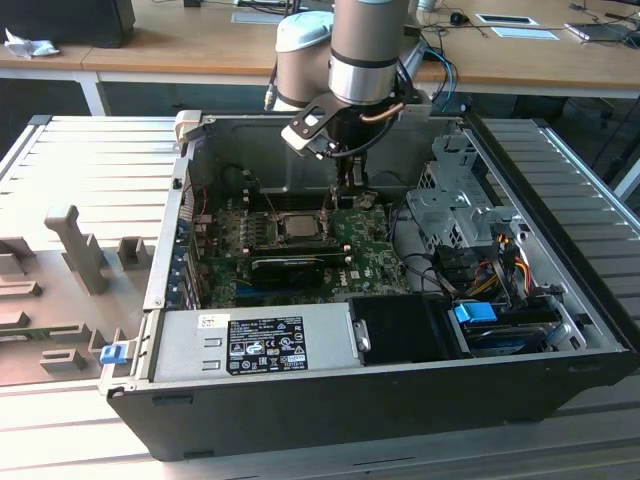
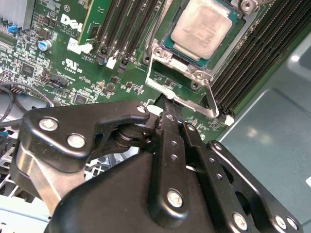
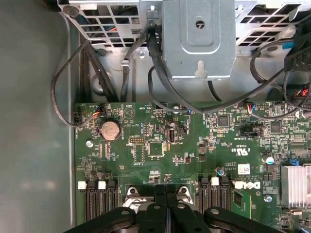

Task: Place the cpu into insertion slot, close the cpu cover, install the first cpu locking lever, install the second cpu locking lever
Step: 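Close the cpu cover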

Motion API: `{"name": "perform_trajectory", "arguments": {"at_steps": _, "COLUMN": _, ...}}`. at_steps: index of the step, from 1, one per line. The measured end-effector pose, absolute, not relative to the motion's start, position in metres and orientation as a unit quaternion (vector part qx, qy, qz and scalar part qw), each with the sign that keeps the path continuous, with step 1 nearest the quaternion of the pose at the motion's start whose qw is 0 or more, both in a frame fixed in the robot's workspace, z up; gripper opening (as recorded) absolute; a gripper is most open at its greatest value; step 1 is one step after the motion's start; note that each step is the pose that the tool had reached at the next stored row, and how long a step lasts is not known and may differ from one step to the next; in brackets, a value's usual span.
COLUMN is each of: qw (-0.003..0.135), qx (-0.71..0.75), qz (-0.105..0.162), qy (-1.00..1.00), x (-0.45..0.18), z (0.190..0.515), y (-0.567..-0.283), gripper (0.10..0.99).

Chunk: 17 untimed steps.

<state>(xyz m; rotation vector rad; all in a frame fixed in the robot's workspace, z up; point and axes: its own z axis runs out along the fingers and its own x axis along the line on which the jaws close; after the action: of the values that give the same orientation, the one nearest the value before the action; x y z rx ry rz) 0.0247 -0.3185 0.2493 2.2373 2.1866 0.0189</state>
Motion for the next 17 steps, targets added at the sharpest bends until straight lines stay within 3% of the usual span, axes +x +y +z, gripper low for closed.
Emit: {"name": "perform_trajectory", "arguments": {"at_steps": 17, "qw": 0.007, "qx": 0.715, "qz": 0.006, "qy": 0.699, "x": 0.004, "z": 0.249, "y": -0.318, "gripper": 0.106}}
